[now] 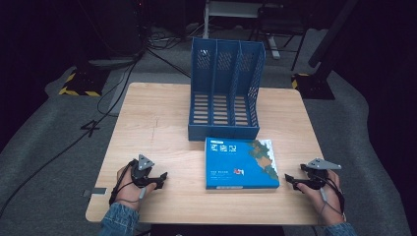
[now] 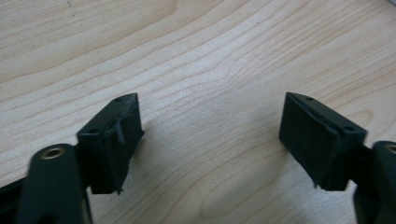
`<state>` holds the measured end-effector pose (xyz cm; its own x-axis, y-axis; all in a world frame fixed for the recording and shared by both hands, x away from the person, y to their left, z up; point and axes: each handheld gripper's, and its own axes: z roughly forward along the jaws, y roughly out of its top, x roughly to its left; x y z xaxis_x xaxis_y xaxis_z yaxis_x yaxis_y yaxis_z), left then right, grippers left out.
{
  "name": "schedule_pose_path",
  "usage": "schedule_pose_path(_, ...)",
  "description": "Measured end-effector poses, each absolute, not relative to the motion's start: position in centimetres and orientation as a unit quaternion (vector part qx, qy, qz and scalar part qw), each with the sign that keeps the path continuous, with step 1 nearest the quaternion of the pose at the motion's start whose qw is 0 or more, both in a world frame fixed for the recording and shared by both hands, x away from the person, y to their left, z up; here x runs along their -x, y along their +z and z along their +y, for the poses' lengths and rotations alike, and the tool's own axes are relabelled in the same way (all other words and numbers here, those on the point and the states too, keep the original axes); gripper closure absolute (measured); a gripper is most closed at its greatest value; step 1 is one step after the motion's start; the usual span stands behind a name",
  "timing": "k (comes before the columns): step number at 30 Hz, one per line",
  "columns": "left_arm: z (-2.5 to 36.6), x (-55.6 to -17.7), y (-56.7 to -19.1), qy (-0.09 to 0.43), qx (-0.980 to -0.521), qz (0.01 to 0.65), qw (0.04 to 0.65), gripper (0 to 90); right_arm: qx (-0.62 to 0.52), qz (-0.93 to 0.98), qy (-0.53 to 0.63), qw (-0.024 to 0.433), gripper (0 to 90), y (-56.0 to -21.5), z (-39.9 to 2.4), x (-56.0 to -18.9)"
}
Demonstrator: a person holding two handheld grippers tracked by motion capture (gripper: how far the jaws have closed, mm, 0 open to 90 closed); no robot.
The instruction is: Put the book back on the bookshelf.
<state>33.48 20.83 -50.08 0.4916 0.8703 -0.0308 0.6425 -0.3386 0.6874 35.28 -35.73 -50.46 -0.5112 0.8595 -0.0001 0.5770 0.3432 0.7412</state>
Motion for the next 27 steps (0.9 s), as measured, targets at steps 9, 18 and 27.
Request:
schedule_pose_path(9, 19.0, -33.1, -47.7, 0.172, -0.796, 0.458, 0.358, 29.3, -0.430, 0.803, 0.366, 0.191, 24.0, -49.2, -35.2, -34.3)
schedule_pose_path(18, 15.8, -33.4, -46.0, 0.142, -0.793, 0.426, 0.413, 34.1, -0.412, 0.813, 0.368, 0.184, 23.2, -48.4, -34.2, -32.7)
schedule_pose_path(27, 11.6, -35.4, -46.7, 0.096, -0.791, 0.421, 0.434, 39.9, -0.399, 0.818, 0.374, 0.178, 23.2, -48.2, -33.0, -31.1)
